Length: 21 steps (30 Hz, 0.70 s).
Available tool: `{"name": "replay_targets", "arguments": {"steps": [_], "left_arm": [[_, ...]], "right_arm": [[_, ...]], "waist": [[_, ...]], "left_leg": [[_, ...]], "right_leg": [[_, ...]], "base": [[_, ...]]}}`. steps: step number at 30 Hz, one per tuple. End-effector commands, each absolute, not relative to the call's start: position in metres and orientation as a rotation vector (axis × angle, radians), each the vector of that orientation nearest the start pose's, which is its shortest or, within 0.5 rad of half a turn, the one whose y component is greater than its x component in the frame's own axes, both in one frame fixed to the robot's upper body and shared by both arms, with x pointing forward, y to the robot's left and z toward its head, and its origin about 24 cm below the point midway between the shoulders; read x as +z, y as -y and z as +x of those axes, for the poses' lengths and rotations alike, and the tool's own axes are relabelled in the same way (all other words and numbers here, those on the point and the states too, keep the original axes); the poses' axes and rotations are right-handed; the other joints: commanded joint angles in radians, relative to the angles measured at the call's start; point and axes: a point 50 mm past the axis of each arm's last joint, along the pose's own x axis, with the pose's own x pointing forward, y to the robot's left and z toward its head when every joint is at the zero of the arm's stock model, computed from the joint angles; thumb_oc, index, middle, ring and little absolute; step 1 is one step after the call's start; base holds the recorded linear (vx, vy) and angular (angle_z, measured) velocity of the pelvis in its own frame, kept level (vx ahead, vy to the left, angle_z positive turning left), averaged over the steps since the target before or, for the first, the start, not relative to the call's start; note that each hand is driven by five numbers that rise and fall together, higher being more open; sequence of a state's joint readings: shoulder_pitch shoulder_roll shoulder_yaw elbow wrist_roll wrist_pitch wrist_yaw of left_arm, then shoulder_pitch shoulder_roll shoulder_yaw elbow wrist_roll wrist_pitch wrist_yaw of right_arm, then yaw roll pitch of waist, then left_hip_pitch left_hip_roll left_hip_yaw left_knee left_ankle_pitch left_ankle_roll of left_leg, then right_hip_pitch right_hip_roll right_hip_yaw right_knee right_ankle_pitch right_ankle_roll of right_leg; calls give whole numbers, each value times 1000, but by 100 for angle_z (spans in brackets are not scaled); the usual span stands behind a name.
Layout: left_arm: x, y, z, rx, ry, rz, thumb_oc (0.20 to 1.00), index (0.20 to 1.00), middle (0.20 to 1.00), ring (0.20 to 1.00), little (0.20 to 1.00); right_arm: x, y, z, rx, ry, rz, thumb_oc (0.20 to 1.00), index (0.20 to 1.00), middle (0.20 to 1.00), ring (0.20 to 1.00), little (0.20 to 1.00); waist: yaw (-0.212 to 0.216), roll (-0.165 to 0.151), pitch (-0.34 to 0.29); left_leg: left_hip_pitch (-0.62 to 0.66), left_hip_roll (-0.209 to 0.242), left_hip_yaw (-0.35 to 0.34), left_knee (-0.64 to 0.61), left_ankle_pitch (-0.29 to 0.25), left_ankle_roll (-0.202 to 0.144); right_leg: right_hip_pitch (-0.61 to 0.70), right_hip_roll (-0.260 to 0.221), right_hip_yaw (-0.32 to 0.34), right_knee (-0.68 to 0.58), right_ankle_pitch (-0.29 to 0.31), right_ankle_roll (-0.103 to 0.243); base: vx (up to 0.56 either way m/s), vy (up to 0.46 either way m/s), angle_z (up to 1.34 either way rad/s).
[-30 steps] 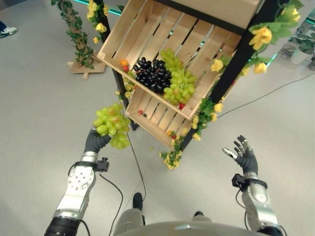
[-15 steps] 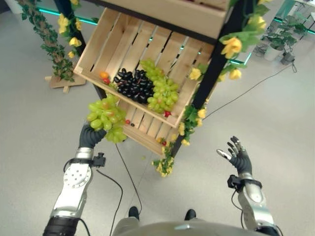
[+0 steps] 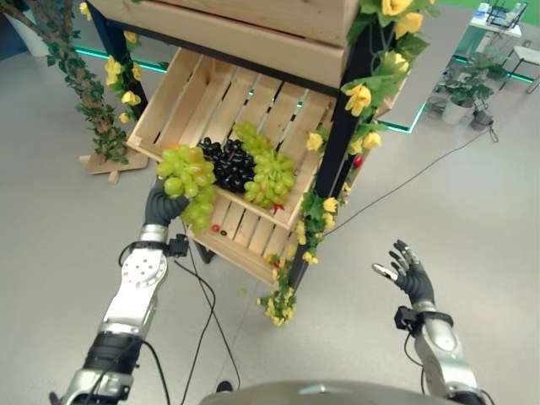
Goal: Pick up the fruits from the basket on one side to the basket on the other side
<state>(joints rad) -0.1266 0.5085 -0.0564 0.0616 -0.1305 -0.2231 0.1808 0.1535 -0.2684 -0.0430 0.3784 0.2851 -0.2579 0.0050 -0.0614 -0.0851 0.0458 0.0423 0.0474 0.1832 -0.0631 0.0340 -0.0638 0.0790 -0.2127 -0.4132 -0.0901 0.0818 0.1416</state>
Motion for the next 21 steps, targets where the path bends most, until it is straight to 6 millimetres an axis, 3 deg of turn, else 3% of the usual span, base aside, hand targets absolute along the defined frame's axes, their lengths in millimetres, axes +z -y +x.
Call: {"name": "replay_targets", "arguments": {"steps": [1,6,12,15,21], "left_arm": [[214,-204,310,86,742,345,200,200,200,200,200],[239,-204,330,110,758,383,200,200,200,200,200],[261,-223,350,201,712,431,200,200,200,200,200],[281,-240,365,246,640,521,200,200,200,200,200],[307,-263,372,353,587,700,200,200,200,200,200]], "right_arm": [[-13,252,212,-130,-141,-87,1000,1000,1000,1000,1000],[-12,251,215,-105,-145,-100,1000,1000,1000,1000,1000],[-11,249,217,-74,-149,-113,1000,1000,1000,1000,1000],[-11,249,218,-57,-158,-127,1000,1000,1000,1000,1000],[-11,248,216,-34,-164,-132,1000,1000,1000,1000,1000]], "waist": [[-44,34,-32],[-61,38,-36],[-79,47,-40],[-93,52,-39],[-108,56,-33]], "left_leg": [[4,27,-10,66,-99,-14],[7,27,-1,71,-103,-16],[16,27,16,69,-104,-16],[17,27,25,67,-102,-15],[16,27,33,68,-103,-14]], "right_leg": [[24,-15,10,16,-36,67],[24,-15,20,20,-37,73],[20,-12,36,21,-33,80],[11,-11,47,22,-28,86],[-2,-10,62,23,-20,93]], "base": [[18,4,-10],[13,7,-6],[1,2,-2],[6,9,-18],[-4,5,-14]]}}
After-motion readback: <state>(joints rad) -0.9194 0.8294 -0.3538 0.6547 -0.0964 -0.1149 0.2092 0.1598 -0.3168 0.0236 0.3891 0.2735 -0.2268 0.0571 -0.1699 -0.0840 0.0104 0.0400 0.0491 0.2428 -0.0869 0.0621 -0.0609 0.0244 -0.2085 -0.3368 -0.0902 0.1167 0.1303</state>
